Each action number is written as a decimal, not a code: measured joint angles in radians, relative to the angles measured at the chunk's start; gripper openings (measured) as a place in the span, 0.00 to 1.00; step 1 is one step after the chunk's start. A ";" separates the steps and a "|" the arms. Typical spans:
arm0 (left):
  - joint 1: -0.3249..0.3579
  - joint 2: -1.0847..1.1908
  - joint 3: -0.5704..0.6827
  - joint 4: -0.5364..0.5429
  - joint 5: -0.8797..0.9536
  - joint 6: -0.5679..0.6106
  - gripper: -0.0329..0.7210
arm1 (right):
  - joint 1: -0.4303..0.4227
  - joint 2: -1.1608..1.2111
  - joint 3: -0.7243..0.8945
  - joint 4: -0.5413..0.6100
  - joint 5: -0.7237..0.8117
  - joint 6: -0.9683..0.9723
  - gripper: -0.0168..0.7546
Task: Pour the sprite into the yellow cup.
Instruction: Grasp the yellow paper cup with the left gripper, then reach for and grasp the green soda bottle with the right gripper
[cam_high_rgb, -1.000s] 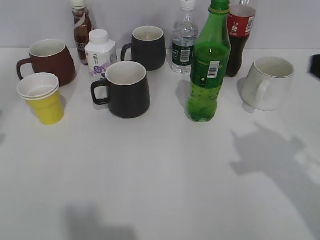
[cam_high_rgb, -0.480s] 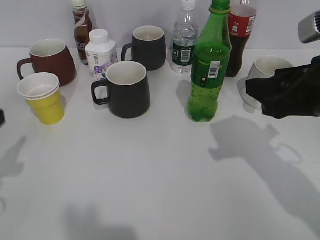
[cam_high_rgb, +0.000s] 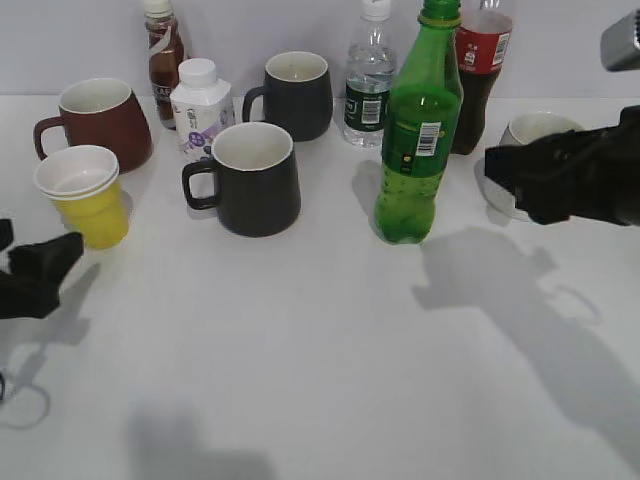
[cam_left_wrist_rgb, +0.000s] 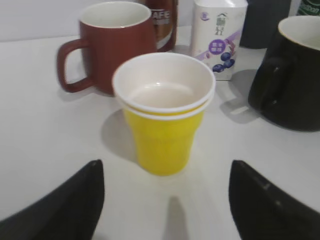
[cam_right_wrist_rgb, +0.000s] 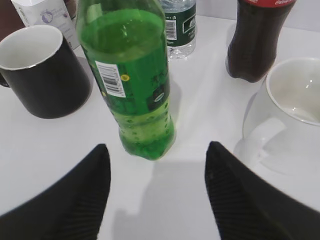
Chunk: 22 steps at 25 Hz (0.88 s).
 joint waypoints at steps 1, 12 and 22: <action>0.000 0.054 0.000 0.006 -0.057 0.000 0.86 | 0.000 0.000 0.000 0.000 -0.016 0.000 0.68; 0.000 0.448 -0.064 0.011 -0.390 0.044 0.87 | 0.000 0.061 0.000 -0.007 -0.151 0.000 0.82; -0.001 0.490 -0.187 -0.013 -0.399 0.068 0.87 | 0.000 0.134 0.000 -0.007 -0.262 0.001 0.78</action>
